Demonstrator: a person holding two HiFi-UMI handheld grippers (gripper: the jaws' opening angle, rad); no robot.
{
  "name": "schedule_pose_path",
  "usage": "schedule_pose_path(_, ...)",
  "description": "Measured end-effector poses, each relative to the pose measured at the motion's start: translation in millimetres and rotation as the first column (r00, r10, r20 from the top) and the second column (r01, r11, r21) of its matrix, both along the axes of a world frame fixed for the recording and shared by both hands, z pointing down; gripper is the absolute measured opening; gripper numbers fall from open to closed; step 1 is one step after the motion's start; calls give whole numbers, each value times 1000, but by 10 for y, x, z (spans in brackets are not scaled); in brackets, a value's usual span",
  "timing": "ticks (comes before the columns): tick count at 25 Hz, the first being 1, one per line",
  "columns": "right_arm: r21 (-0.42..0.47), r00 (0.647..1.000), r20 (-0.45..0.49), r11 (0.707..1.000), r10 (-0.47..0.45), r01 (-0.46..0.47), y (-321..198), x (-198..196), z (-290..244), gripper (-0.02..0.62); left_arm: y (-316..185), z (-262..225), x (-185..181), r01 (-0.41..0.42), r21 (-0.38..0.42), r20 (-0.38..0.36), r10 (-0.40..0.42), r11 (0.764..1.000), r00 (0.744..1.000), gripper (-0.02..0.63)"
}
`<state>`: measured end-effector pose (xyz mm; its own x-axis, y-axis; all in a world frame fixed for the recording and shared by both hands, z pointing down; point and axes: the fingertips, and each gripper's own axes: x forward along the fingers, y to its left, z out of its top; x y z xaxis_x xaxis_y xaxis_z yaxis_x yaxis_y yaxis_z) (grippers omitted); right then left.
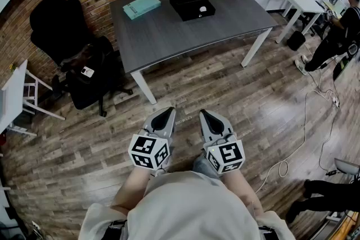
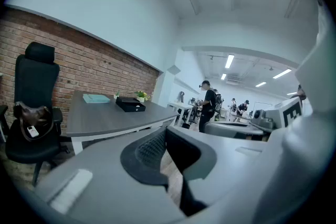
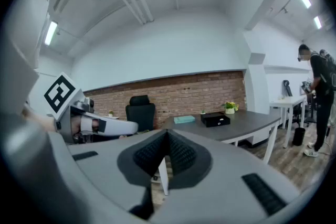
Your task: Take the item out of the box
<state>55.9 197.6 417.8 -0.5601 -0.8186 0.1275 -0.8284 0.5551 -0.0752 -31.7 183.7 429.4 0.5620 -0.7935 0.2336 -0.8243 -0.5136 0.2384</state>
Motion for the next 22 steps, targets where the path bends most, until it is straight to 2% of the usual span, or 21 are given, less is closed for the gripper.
schedule_pose_path(6,19,996,2,996,84,-84,562,-688,-85,3,617,58,-963,18,-2,8,-18,1000,1000,11)
schedule_pose_path(10,18,992,-6,992,125,-125,888,-1069,-125,3,892,87,-1410,-7,-2,33,7,1000,999,11)
schedule_pose_path(14,12,991,-25,991,130,-130,1074,-1277,-148,3,1024,50,-1625,-23,28,58,22,999,998,11)
schedule_pose_path(20,23,991,-56,993,119,-118,1158,-1463,-190,3,1107,-45,-1762,-44,35,0,44,998,999,14)
schedule_pose_path(21,27,992,-63,993,114,-112,1160,-1489,-195,3,1107,-61,-1769,-57,38,-5,57,998,998,40)
schedule_pose_path(22,26,992,-66,994,111,-110,1162,-1500,-193,3,1104,-76,-1773,-68,41,-8,68,997,998,98)
